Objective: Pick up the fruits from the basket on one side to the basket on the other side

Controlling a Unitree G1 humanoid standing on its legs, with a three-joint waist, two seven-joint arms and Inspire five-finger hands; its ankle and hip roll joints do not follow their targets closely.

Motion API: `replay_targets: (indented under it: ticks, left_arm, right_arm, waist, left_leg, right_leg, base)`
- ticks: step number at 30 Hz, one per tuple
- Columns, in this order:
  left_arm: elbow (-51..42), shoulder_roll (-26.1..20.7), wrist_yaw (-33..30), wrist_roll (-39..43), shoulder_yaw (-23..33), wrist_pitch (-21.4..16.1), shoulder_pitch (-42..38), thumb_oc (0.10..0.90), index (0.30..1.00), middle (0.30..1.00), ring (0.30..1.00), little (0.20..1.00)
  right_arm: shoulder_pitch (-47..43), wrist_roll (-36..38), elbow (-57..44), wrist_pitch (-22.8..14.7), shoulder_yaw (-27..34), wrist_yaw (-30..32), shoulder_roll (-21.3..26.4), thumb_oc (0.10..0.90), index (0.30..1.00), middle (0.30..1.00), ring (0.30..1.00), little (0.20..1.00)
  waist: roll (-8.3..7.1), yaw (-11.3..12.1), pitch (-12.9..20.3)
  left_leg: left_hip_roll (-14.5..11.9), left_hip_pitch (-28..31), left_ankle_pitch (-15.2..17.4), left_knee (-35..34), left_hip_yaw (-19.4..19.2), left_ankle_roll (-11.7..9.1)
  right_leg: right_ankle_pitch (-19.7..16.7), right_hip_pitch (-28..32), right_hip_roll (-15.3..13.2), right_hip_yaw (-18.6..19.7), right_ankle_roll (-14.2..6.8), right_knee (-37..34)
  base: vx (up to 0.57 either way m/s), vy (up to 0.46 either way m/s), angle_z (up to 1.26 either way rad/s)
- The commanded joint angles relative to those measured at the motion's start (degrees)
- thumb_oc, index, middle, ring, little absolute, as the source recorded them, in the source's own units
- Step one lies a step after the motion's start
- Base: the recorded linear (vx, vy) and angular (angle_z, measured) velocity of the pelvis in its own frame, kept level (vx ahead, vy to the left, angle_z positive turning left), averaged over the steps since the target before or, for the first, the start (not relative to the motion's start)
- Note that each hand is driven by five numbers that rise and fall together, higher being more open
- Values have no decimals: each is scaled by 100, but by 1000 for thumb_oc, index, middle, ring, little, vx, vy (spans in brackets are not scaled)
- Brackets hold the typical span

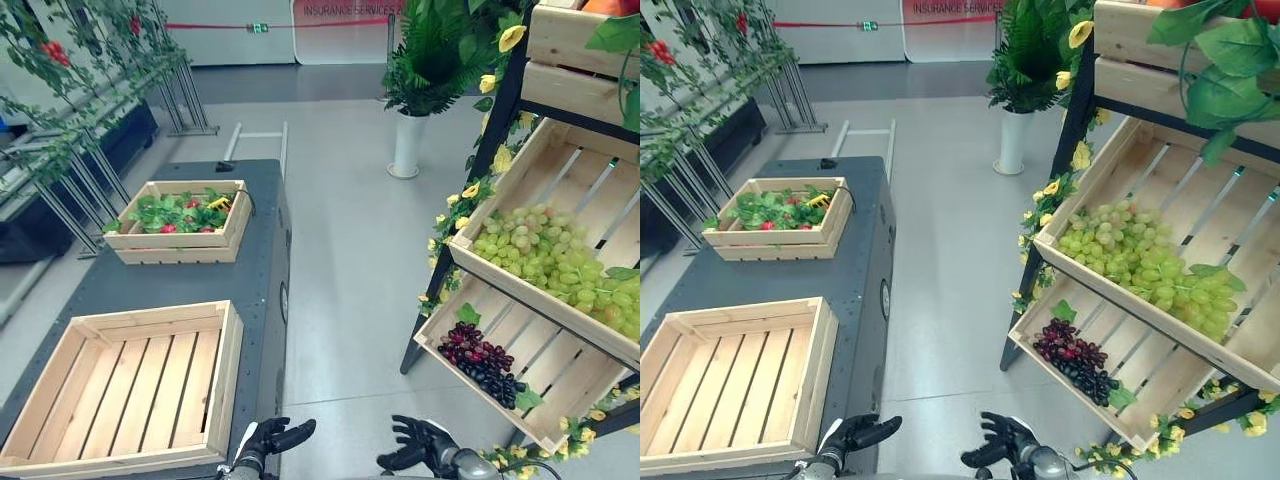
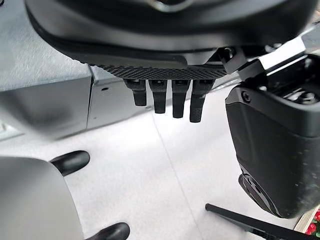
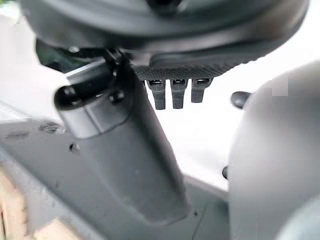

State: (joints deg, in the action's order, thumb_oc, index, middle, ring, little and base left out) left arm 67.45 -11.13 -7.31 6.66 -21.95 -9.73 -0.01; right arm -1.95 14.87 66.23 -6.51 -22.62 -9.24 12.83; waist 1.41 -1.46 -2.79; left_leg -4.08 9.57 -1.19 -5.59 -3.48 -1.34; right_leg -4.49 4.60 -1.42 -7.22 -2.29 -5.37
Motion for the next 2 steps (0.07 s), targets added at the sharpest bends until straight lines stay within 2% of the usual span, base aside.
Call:
replay_targets:
  ticks: [1, 2]
  left_arm:
    - [281, 40, 227, -293, -89, -431, -531, 800, 900, 900, 900, 900]
    - [271, 24, 267, -328, -111, -464, -473, 800, 900, 900, 900, 900]
  right_arm:
    - [-474, -124, 294, -149, 162, 260, -174, 800, 900, 900, 900, 900]
    - [-444, -41, 378, -146, 269, 327, -163, 800, 900, 900, 900, 900]
  waist:
    - [-154, 82, -121]
    - [-136, 84, -115]
  left_leg:
    - [458, 43, 825, 152, -98, 285]
    - [465, 47, 834, 166, -78, 291]
  right_leg:
    - [968, 447, -114, -10, -106, 322]
    - [979, 458, -108, 1, -101, 327]
  base:
    - [19, 1, 7]
    - [18, 1, 4]
